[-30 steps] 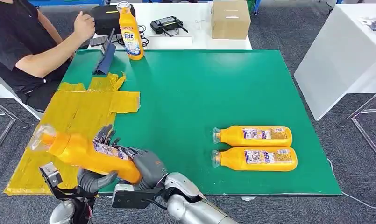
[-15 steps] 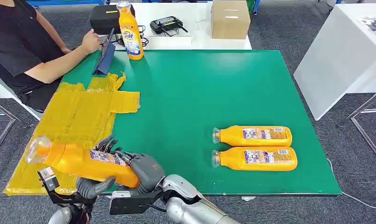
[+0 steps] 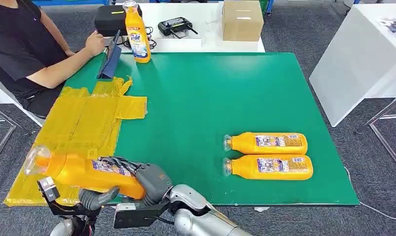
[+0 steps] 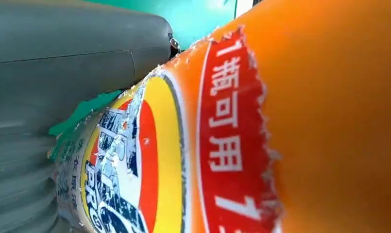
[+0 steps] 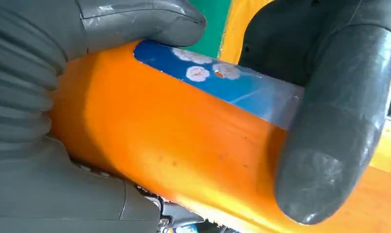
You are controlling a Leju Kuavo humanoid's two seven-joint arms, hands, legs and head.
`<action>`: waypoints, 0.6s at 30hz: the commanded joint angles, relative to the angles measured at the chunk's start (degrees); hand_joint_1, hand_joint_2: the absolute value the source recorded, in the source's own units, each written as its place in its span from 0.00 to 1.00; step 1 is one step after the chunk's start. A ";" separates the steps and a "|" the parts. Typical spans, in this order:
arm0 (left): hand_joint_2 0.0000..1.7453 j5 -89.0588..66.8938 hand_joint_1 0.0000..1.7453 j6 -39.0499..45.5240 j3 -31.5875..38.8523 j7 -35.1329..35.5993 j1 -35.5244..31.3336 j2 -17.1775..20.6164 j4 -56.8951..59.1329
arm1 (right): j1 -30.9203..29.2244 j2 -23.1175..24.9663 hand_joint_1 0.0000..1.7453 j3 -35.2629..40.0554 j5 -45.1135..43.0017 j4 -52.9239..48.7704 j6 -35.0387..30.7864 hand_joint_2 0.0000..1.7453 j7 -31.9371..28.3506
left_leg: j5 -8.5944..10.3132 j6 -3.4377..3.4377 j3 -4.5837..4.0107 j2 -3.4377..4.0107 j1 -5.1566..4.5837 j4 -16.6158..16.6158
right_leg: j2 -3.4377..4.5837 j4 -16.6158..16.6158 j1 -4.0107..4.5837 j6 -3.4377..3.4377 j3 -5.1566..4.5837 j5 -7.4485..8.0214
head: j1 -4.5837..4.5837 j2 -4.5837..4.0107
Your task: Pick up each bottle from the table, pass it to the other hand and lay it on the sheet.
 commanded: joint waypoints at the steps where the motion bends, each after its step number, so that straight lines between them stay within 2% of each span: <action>1: 1.00 -1.85 1.00 1.59 0.01 -0.34 -4.74 -1.29 0.25 | 0.89 -1.27 1.00 2.12 1.10 5.06 -0.46 1.00 -0.41 | 0.07 0.10 0.17 -0.40 0.01 -0.17 | -0.44 -0.19 0.03 0.05 0.32 -0.04 | 0.02 0.00; 2: 1.00 -5.64 1.00 3.83 0.05 -1.95 -4.65 -1.38 -0.57 | 0.68 -1.27 1.00 0.76 1.39 5.36 -1.80 1.00 0.33 | 0.06 0.08 0.12 -0.35 0.01 -0.13 | -0.39 -0.15 0.02 0.04 0.25 -0.04 | 0.02 0.00; 3: 1.00 -10.76 1.00 7.17 0.23 -3.97 -4.64 -1.60 -1.99 | 0.13 -1.27 0.13 -1.32 2.13 5.88 -3.94 1.00 0.97 | 0.07 0.11 0.20 -0.40 0.02 -0.20 | -0.45 -0.23 0.04 0.05 0.36 -0.04 | 0.02 0.00; 4: 1.00 -16.50 1.00 11.31 0.38 -5.68 -4.81 -1.83 -3.45 | -0.36 -1.27 0.00 -3.23 3.02 6.34 -4.93 1.00 1.60 | 0.05 0.08 0.07 -0.33 0.01 -0.08 | -0.37 -0.12 0.03 0.04 0.20 -0.04 | 0.00 0.00; 6: 1.00 -18.34 1.00 12.61 0.54 -6.00 -5.03 -1.86 -4.60 | -1.20 -1.27 0.00 -5.81 3.98 6.93 -3.82 1.00 1.20 | 0.07 0.12 0.11 -0.45 0.03 -0.10 | -0.51 -0.16 0.05 0.05 0.29 -0.04 | 0.02 0.00; 9: 1.00 -18.34 1.00 12.61 0.54 -6.00 -5.03 -1.86 -4.60 | -1.20 -1.27 0.00 -5.81 3.98 6.93 -3.82 1.00 1.20 | 0.04 0.09 0.03 -0.26 0.01 -0.06 | -0.29 -0.09 0.01 0.04 0.17 -0.01 | 0.02 0.00; 12: 1.00 -38.34 1.00 28.76 0.48 -9.80 -6.66 -1.83 -6.00 | -1.62 -1.74 0.00 -13.18 7.40 7.04 -5.35 1.00 0.90 | 0.03 0.08 0.05 -0.25 0.00 -0.07 | -0.29 -0.08 0.00 0.03 0.18 -0.03 | 0.02 0.00; 14: 1.00 -51.30 1.00 39.95 0.28 -8.82 -7.32 -1.34 -6.04 | -0.89 -4.41 0.00 -18.14 10.48 2.57 -3.94 1.00 0.63 | 0.05 0.09 -0.03 -0.41 0.04 -0.01 | -0.45 -0.08 0.03 0.04 0.17 -0.03 | 0.02 0.00; 15: 1.00 -61.83 1.00 48.82 0.22 -7.36 -7.02 -0.90 -5.82 | 0.33 -7.00 0.00 -22.07 13.87 -2.29 -3.01 1.00 1.10 | 0.06 0.12 0.02 -0.49 0.03 -0.04 | -0.53 -0.12 0.04 0.06 0.23 -0.04 | 0.00 0.00; 18: 1.00 -62.55 1.00 50.24 0.40 -7.03 -6.72 -0.38 -5.19 | 2.07 -8.33 0.00 -26.68 17.35 -6.55 0.19 1.00 1.13 | 0.07 0.14 0.05 -0.42 0.01 -0.07 | -0.44 -0.16 0.02 0.08 0.25 0.00 | 0.02 0.00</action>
